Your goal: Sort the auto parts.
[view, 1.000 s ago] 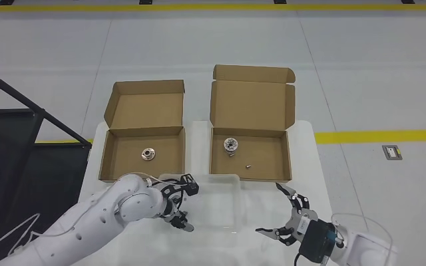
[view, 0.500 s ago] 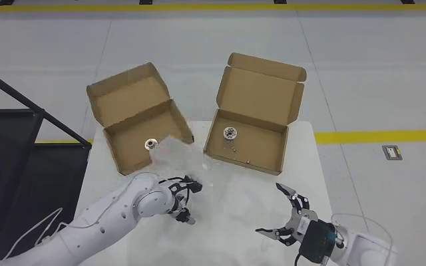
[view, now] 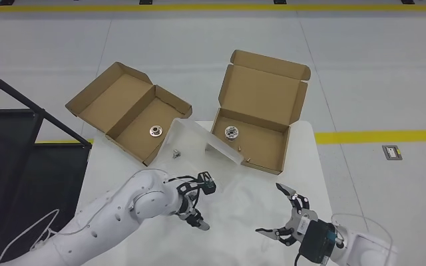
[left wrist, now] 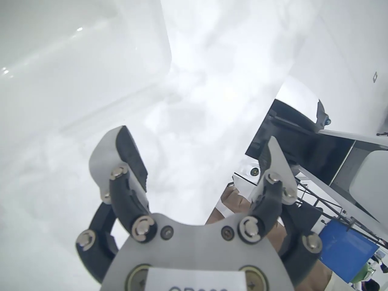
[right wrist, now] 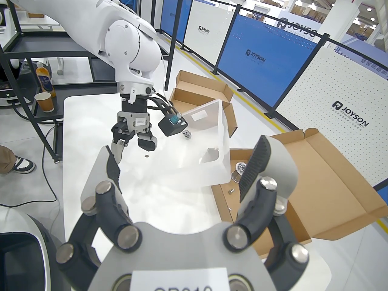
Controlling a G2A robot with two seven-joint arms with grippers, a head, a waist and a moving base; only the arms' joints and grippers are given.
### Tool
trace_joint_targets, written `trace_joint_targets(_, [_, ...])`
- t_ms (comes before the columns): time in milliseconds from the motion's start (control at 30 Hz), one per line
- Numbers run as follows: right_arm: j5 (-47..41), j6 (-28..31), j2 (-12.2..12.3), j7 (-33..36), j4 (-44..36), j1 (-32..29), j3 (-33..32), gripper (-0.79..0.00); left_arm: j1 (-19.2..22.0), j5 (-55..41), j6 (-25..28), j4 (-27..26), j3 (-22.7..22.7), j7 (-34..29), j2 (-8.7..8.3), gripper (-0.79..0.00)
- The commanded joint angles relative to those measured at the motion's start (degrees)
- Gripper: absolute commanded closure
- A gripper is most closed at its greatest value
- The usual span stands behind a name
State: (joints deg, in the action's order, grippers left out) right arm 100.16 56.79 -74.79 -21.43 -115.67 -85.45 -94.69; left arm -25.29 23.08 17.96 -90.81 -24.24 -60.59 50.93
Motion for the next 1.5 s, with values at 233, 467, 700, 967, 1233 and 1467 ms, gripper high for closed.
trace_joint_targets(233, [0.0,0.0,0.0,0.0,0.0,0.0,0.0,-0.785,-4.74,0.59,-0.49,-8.91,-7.46,-2.2,-4.01,-0.785])
trace_joint_targets(467, [0.0,0.0,0.0,0.0,0.0,0.0,0.0,-0.785,-10.46,-2.42,3.03,-16.68,-16.54,-2.89,-8.12,-0.785])
trace_joint_targets(700, [-0.58,-1.21,0.32,1.25,-1.8,0.46,1.27,-0.785,-18.28,-2.93,5.09,-23.85,-26.32,-2.87,-12.07,-0.785])
trace_joint_targets(967, [1.62,-1.52,0.98,9.87,-10.28,4.61,5.35,-0.785,-30.75,-3.49,9.85,-30.33,-41.35,1.93,-16.4,-0.785])
trace_joint_targets(1233, [2.1,-1.12,1.07,15.73,-11.44,7.06,6.94,-0.785,-38.6,-3.09,13.89,-31.27,-49.6,6.55,-18.04,-0.785])
trace_joint_targets(1467, [2.37,-1.7,1.12,15.88,-12.91,7.67,7.73,-0.785,-39.23,-2.92,14.15,-31.13,-49.47,7.76,-17.98,-0.785])
